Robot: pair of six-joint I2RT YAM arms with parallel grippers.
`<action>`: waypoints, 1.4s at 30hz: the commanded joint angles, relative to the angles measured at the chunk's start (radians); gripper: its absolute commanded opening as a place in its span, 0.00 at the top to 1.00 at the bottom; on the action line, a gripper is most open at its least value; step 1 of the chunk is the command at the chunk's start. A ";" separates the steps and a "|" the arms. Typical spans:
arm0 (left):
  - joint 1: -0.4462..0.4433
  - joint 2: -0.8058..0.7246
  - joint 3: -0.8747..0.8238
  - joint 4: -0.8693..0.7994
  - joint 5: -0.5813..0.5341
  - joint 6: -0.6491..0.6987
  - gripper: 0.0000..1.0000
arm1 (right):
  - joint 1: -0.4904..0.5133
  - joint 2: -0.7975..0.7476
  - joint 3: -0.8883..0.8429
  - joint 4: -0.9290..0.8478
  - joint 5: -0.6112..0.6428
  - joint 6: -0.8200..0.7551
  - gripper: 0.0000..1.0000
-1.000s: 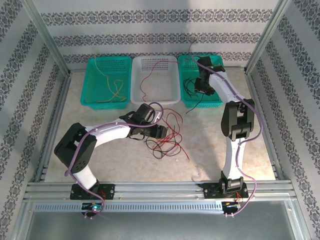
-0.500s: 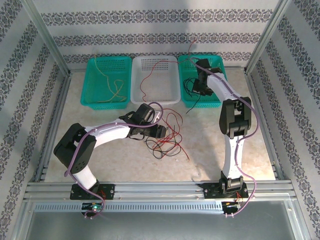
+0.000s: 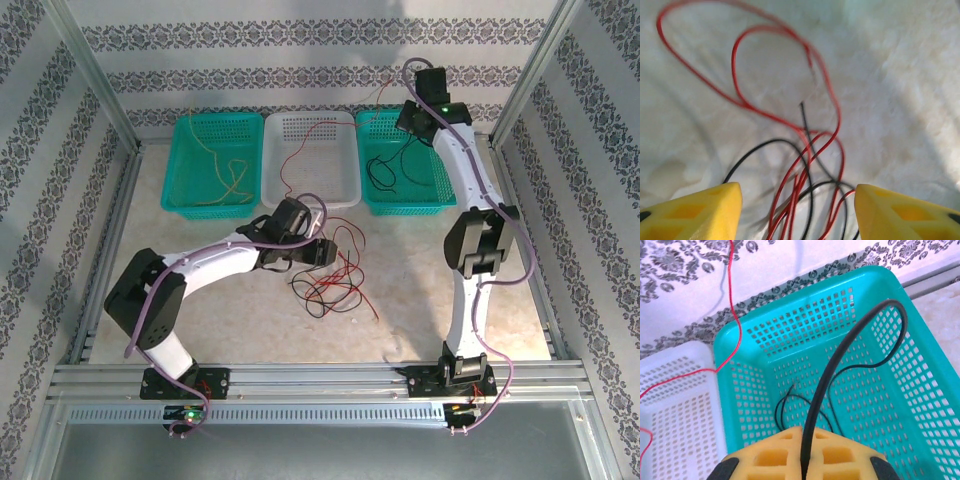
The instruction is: Untangle the cables
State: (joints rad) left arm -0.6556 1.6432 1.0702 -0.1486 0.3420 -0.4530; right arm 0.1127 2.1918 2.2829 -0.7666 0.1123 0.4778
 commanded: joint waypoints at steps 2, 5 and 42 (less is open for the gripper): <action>-0.018 0.013 0.099 0.032 0.007 -0.047 0.35 | -0.008 0.144 0.021 -0.087 0.009 -0.026 0.78; -0.025 0.116 0.181 0.027 0.031 -0.093 0.36 | -0.009 0.141 -0.008 -0.104 -0.007 -0.030 0.62; -0.104 -0.274 0.112 -0.005 0.129 -0.147 1.00 | 0.250 -1.164 -1.222 0.203 -0.354 0.109 0.44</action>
State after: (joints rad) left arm -0.7517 1.4944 1.1999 -0.2161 0.3454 -0.6170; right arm 0.3374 1.0321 1.0821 -0.6453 -0.1448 0.5465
